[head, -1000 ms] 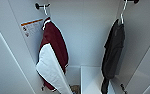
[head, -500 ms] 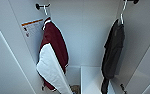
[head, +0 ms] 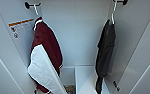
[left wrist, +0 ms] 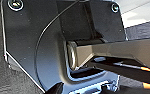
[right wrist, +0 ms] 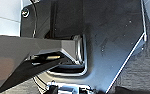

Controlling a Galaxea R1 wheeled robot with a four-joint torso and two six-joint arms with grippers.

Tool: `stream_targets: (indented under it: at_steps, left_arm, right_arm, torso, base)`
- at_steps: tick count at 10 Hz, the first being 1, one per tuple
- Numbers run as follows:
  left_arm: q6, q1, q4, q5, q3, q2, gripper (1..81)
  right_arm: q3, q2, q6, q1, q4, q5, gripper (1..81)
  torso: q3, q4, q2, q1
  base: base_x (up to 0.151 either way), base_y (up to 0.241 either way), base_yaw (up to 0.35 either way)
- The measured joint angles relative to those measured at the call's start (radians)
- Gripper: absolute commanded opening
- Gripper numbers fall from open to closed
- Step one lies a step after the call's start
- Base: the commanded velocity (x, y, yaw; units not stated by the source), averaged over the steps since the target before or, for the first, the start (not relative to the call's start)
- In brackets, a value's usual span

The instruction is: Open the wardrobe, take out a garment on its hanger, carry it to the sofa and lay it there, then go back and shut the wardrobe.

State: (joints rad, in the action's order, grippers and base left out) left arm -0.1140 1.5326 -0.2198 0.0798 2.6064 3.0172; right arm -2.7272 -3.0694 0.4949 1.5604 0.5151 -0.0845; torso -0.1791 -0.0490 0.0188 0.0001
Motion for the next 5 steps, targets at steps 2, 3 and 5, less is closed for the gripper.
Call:
stream_targets:
  at_steps: [2,3,5]
  left_arm:
    - [-0.015,0.001,0.003,-0.036,0.001,0.003,81.1]
    - [-0.015,0.001,0.003,-0.043,0.011,0.003,81.1]
    - [-0.013,0.0,0.003,-0.042,0.046,0.002,81.1]
  right_arm:
    - [0.0,0.0,0.0,0.002,0.0,0.0,81.1]
    - [0.0,0.0,-0.001,0.002,0.0,0.001,81.1]
    - [0.0,0.0,-0.003,0.003,0.0,0.001,81.1]
  torso:
    - [0.0,-0.07,0.0,0.0]
    - [0.0,-0.103,0.0,0.0]
    - [0.0,-0.132,0.0,0.0]
  base:
    - [0.0,0.0,0.0]
    - [0.0,0.0,0.0]
    - [0.0,0.0,0.0]
